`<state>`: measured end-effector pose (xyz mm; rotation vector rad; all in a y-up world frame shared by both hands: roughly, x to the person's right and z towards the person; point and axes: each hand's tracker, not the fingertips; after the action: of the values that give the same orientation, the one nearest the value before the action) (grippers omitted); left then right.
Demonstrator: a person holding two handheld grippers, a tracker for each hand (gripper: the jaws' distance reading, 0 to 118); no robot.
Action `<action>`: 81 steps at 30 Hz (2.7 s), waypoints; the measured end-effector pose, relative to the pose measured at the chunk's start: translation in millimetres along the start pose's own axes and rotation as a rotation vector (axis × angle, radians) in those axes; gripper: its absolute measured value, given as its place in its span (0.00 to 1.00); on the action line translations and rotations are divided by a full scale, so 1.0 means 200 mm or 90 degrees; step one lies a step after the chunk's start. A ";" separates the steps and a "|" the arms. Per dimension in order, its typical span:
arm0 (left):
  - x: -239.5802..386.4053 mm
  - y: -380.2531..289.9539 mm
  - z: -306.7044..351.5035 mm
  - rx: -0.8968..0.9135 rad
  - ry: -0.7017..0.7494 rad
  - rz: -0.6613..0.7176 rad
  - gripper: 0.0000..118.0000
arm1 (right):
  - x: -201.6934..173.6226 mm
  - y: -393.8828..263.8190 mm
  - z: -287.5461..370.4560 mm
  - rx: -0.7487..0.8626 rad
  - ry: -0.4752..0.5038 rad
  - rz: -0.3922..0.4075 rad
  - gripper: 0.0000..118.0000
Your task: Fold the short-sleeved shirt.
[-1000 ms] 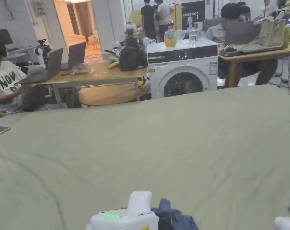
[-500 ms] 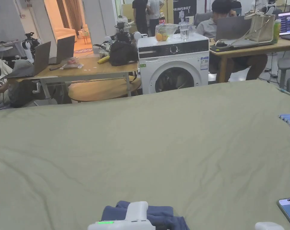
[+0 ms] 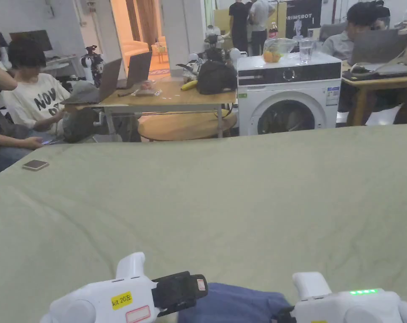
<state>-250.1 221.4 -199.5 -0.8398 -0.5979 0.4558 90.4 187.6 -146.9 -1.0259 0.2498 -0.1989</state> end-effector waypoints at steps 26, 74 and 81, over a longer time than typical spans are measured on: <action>-0.70 0.16 0.60 0.110 0.092 0.174 0.17 | -0.74 0.42 -0.15 0.201 0.180 0.094 0.00; 0.86 -0.08 0.42 0.424 0.256 -0.380 0.00 | -0.03 -0.09 0.82 0.550 -0.234 -0.003 0.00; 0.80 -0.11 0.45 0.427 0.249 -0.367 0.00 | -0.07 -0.11 0.83 0.543 -0.232 0.034 0.00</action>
<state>-186.7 351.9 -85.2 -0.0845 -0.2658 -0.0541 125.8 316.0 -45.3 -0.1945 -0.1426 -0.0506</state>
